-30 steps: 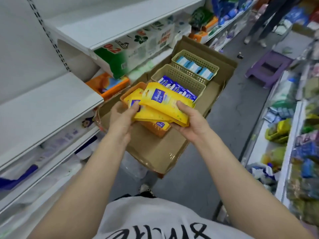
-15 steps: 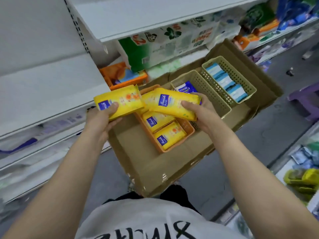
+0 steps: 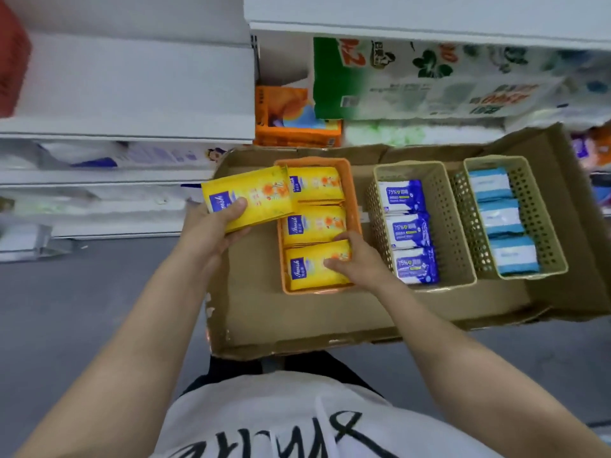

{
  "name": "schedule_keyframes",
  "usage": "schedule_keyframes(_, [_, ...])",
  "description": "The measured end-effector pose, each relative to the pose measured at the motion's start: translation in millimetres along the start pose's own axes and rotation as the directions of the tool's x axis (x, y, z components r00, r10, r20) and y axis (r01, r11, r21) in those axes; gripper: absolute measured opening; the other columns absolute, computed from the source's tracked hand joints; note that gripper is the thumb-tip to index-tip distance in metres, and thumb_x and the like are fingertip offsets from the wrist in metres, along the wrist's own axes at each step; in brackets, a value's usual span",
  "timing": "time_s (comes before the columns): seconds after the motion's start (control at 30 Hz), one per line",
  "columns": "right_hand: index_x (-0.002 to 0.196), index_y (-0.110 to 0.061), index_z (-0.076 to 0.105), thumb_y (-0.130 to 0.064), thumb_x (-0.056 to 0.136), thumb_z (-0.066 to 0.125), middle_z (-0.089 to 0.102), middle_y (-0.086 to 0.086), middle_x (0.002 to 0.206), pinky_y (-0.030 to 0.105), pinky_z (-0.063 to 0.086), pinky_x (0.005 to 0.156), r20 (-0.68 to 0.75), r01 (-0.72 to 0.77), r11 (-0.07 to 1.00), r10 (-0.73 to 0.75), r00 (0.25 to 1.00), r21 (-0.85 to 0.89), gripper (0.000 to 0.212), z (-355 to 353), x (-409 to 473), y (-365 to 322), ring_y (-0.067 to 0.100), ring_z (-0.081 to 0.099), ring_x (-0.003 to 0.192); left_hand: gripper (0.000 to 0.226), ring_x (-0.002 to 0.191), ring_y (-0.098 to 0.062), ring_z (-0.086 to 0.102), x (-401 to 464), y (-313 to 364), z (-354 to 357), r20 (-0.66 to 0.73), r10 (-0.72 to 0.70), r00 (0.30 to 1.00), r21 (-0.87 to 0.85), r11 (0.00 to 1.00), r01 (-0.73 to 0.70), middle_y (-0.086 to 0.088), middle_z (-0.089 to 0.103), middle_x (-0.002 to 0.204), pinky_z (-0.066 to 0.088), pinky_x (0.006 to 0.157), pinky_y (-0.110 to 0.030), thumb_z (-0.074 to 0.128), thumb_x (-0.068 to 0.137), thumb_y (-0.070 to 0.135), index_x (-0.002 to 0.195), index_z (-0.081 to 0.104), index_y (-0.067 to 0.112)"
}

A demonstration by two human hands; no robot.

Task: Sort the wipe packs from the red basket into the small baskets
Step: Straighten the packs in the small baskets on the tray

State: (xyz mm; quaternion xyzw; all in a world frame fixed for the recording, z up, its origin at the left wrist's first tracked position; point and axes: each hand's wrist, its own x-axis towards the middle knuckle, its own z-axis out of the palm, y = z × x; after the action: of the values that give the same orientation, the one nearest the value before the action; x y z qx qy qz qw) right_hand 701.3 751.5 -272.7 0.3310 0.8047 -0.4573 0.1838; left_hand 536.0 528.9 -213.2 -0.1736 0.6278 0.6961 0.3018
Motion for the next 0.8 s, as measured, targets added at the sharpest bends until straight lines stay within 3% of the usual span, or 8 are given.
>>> schedule_keyframes(0.13, [0.130, -0.024, 0.053, -0.054, 0.078, 0.074, 0.047, 0.007, 0.134, 0.043, 0.048, 0.096, -0.093, 0.103, 0.797, -0.195, 0.976, -0.595, 0.064, 10.4, 4.0, -3.4, 0.029, 0.047, 0.122, 0.020, 0.084, -0.012, 0.073, -10.4, -18.9, 0.5, -0.038, -0.029, 0.999, -0.013, 1.000, 0.028, 0.001, 0.073, 0.098, 0.058, 0.062, -0.023, 0.074, 0.086, 0.015, 0.104, 0.064, 0.016])
schedule_keyframes(0.2, [0.129, -0.021, 0.053, -0.059, 0.077, 0.071, 0.046, 0.007, 0.134, 0.042, 0.046, 0.094, -0.118, 0.109, 0.721, -0.257, 0.959, -0.685, 0.067, 13.3, 4.8, -3.6, 0.028, 0.043, 0.123, 0.021, 0.086, -0.012, 0.071, -12.6, -24.0, 0.9, -0.045, -0.039, 0.998, -0.013, 0.999, 0.038, -0.001, 0.072, 0.100, 0.057, 0.061, -0.022, 0.073, 0.087, 0.014, 0.105, 0.064, 0.015])
schedule_keyframes(0.3, [0.130, -0.019, 0.046, -0.057, 0.077, 0.073, 0.051, 0.006, 0.131, 0.041, 0.046, 0.092, -0.125, 0.081, 0.742, -0.218, 0.968, -0.665, 0.070, 11.5, 7.1, -7.0, 0.026, 0.045, 0.121, 0.027, 0.092, -0.015, 0.070, -12.4, -28.9, 4.8, -0.027, -0.058, 0.998, 0.018, 0.998, 0.058, -0.003, 0.071, 0.106, 0.058, 0.064, -0.025, 0.073, 0.086, 0.015, 0.111, 0.064, 0.013])
schedule_keyframes(0.37, [0.124, -0.020, 0.050, -0.050, 0.079, 0.074, 0.054, 0.004, 0.126, 0.039, 0.046, 0.091, -0.165, 0.118, 0.809, -0.257, 0.952, -0.576, 0.059, 4.7, 9.4, -13.8, 0.024, 0.047, 0.119, 0.032, 0.097, -0.018, 0.070, -9.7, -31.0, 8.4, -0.011, -0.074, 0.997, 0.043, 0.996, 0.074, -0.005, 0.072, 0.109, 0.059, 0.071, -0.028, 0.075, 0.085, 0.017, 0.115, 0.064, 0.012])
schedule_keyframes(0.47, [0.111, -0.022, 0.060, -0.045, 0.087, 0.069, 0.061, -0.002, 0.111, 0.034, 0.050, 0.088, -0.349, 0.235, 0.967, -0.256, 0.902, -0.102, 0.034, -13.9, 14.8, -38.8, 0.015, 0.057, 0.106, 0.035, 0.099, -0.018, 0.072, -4.1, -32.8, 12.4, 0.059, -0.097, 0.993, 0.093, 0.991, 0.092, -0.003, 0.074, 0.108, 0.059, 0.075, -0.030, 0.078, 0.082, 0.020, 0.114, 0.065, 0.015])
schedule_keyframes(0.57, [0.119, -0.030, 0.059, -0.055, 0.081, 0.071, 0.061, -0.009, 0.116, 0.037, 0.055, 0.089, -0.116, 0.189, 0.938, -0.162, 0.980, 0.289, 0.047, -33.2, 23.8, -73.4, 0.009, 0.060, 0.106, 0.048, 0.100, -0.018, 0.072, 1.3, -30.4, 19.5, 0.170, -0.138, 0.976, 0.149, 0.982, 0.113, -0.003, 0.075, 0.109, 0.059, 0.080, -0.034, 0.081, 0.075, 0.027, 0.118, 0.065, 0.014])
schedule_keyframes(0.67, [0.124, -0.031, 0.058, -0.044, 0.073, 0.084, 0.063, -0.004, 0.123, 0.039, 0.057, 0.088, 0.148, 0.061, 0.961, -0.104, 0.984, 0.271, 0.058, -44.6, 34.7, -90.9, 0.016, 0.065, 0.106, 0.042, 0.101, -0.019, 0.072, 9.3, -27.2, 32.0, 0.263, -0.145, 0.954, 0.181, 0.978, 0.099, -0.004, 0.075, 0.109, 0.059, 0.083, -0.035, 0.078, 0.080, 0.026, 0.118, 0.065, 0.014])
schedule_keyframes(0.8, [0.123, -0.022, 0.059, -0.025, 0.076, 0.085, 0.067, 0.001, 0.114, 0.036, 0.061, 0.078, -0.027, 0.087, 0.921, -0.083, 0.996, 0.379, 0.054, -63.8, 57.2, -94.5, 0.018, 0.069, 0.098, 0.044, 0.102, -0.023, 0.071, 28.8, -29.1, 40.4, 0.130, -0.084, 0.988, 0.092, 0.993, 0.073, -0.008, 0.070, 0.114, 0.058, 0.080, -0.033, 0.074, 0.087, 0.023, 0.125, 0.057, 0.009])
